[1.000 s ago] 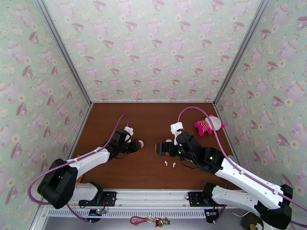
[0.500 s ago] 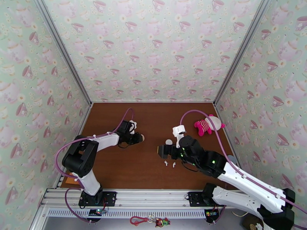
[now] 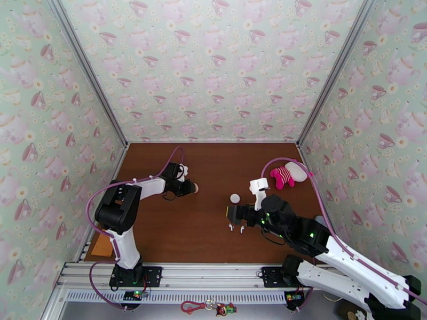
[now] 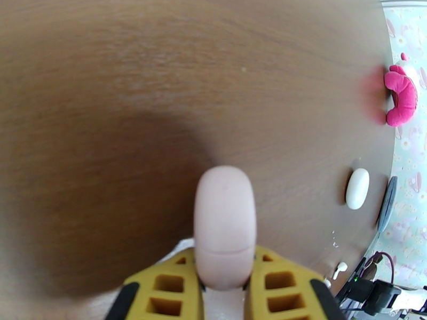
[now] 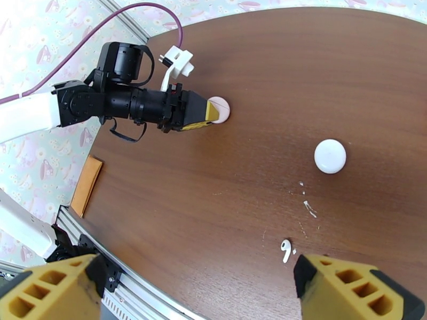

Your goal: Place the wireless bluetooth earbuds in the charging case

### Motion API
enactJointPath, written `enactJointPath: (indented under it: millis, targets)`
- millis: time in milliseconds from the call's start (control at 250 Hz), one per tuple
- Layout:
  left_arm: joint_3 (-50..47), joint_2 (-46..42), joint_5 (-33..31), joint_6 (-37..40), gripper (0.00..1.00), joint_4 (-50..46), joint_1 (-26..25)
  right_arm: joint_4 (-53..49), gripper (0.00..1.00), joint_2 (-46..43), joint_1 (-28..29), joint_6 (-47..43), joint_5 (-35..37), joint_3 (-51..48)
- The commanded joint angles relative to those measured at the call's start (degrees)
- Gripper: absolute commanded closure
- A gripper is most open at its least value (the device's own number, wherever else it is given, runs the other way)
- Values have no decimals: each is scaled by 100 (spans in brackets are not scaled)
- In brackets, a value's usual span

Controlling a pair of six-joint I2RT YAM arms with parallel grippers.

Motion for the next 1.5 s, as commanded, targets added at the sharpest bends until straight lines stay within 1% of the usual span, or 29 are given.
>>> enactJointPath:
  millis: [0,176,256,408,428,448,592,600,612,644,652,660,680,692,700,740,892,940,1036,1060,1064,1140,1216,1260,1296,1372,1404,1424,1492]
  targets:
    - [86,139,56,139,76,-360,-4,-209,1,-73,-25,86,194,-23]
    - [171,143,-42,235,62,-604,12,-310,1,-61,-22,121,179,14]
    - [228,94,-95,277,53,-753,7,-337,1,-94,-24,132,179,9]
    - [416,-164,-290,516,47,-1174,50,-344,1,-158,-22,145,157,-27]
    - [445,-201,-323,561,42,-1249,59,-353,1,-169,-27,143,161,-26]
    - [487,-241,-366,597,40,-1328,73,-357,1,-167,-25,143,166,-19]
    - [747,-743,-778,732,35,-1862,204,-486,1,-160,-26,144,232,26]
    - [742,-786,-807,718,32,-1868,208,-496,1,-160,-27,154,239,32]
    - [732,-850,-832,701,26,-1868,217,-513,1,-160,-25,149,257,31]
    - [702,-1027,-916,632,21,-1887,259,-573,1,-150,-25,163,303,46]
    - [696,-1070,-938,608,14,-1889,268,-590,1,-151,-20,167,323,56]
    - [692,-1114,-961,577,10,-1897,277,-614,1,-152,-23,175,341,55]
    - [697,-1213,-1038,478,7,-1930,298,-666,1,-147,-23,184,390,75]
    - [704,-1266,-1087,414,2,-1978,314,-697,1,-143,-21,187,414,69]
    - [714,-1302,-1121,366,0,-2002,321,-713,1,-141,-21,193,430,78]
    - [770,-1444,-1163,137,0,-2143,401,-809,1,-128,-21,204,527,88]
    - [828,-1989,-785,-620,0,-2475,698,-1304,1,-10,-25,262,942,210]
    - [787,-2152,-836,-871,0,-2549,703,-1505,1,95,-31,302,1075,282]
    - [637,-2484,-666,-1119,0,-2603,592,-1914,1,324,-104,441,1284,395]
    - [616,-2585,-743,-1115,0,-2666,517,-2008,1,361,-123,467,1314,423]
    - [609,-2602,-761,-1116,1,-2671,499,-2024,1,368,-128,473,1324,422]
    - [477,-2924,-1139,-1317,0,-2769,183,-2295,1,394,-245,488,1396,490]
    - [276,-3205,-1480,-1586,0,-2816,-124,-2307,1,343,-387,441,1360,479]
    - [149,-3366,-1550,-1742,0,-2807,-213,-2273,1,356,-497,363,1225,465]
    - [-16,-3529,-1779,-1924,0,-2778,-255,-2235,1,420,-586,306,1099,466]
    - [-478,-3893,-1840,-2253,0,-2343,-340,-2129,1,656,-829,190,841,485]
    - [-641,-4010,-2021,-2304,0,-2264,-465,-2055,1,709,-951,121,703,499]
    - [-673,-4085,-2129,-2322,0,-2233,-551,-2005,1,917,-1033,78,617,503]
    - [-703,-4220,-2548,-2313,0,-2351,-823,-1793,1,1201,-1319,-74,208,542]
